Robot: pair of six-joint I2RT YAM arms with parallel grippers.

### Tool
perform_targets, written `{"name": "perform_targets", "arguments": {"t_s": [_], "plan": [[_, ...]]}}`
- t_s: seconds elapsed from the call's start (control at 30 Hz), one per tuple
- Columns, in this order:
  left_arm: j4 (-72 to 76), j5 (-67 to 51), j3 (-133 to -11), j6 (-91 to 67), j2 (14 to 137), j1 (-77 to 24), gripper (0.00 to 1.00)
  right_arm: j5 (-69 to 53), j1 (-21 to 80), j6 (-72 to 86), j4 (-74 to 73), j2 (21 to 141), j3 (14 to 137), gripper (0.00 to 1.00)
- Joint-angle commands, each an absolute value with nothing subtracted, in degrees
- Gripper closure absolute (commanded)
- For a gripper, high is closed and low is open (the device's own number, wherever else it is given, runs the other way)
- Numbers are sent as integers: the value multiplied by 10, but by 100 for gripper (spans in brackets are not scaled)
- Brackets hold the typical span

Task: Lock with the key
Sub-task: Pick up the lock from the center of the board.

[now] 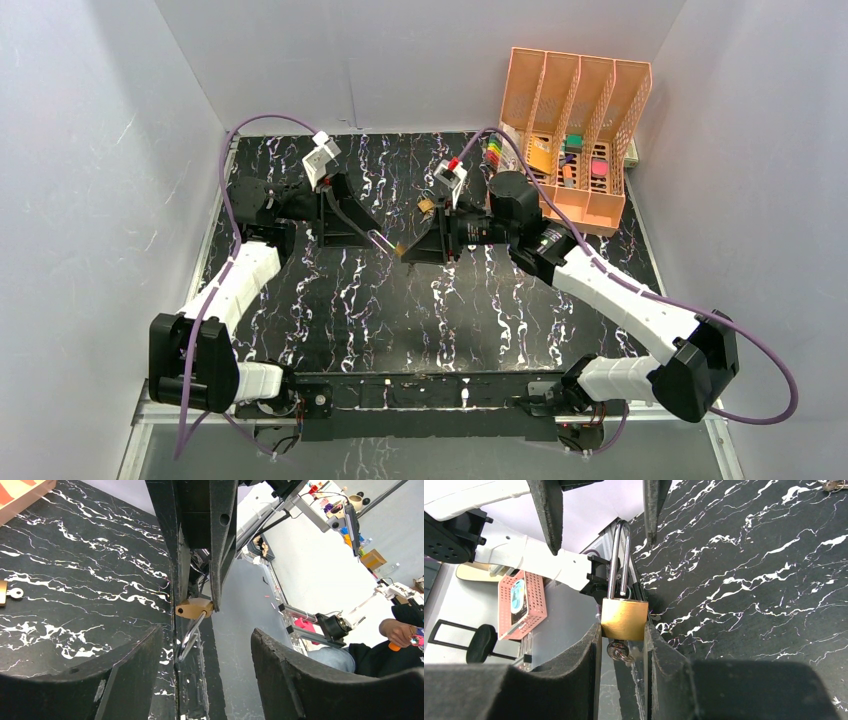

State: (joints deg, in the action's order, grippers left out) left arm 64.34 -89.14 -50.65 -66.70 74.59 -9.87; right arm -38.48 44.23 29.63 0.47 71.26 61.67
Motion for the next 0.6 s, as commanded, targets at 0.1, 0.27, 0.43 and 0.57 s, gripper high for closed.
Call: {"name": "perform_targets", "arguments": {"t_s": [0.1,0.27,0.43,0.57], "plan": [[662,-925,-524,-665,743,-99,43,-383,434,286,14,687,643,100],[662,-919,-516,-662,742,-99,54,-385,432,289,16,681,639,100],[662,-915,-511,-657,745,-99,58,-390,429,290,22,682,638,100],[662,-910,-509,-656,748,-99,63,-396,427,297,32,685,631,100]]}}
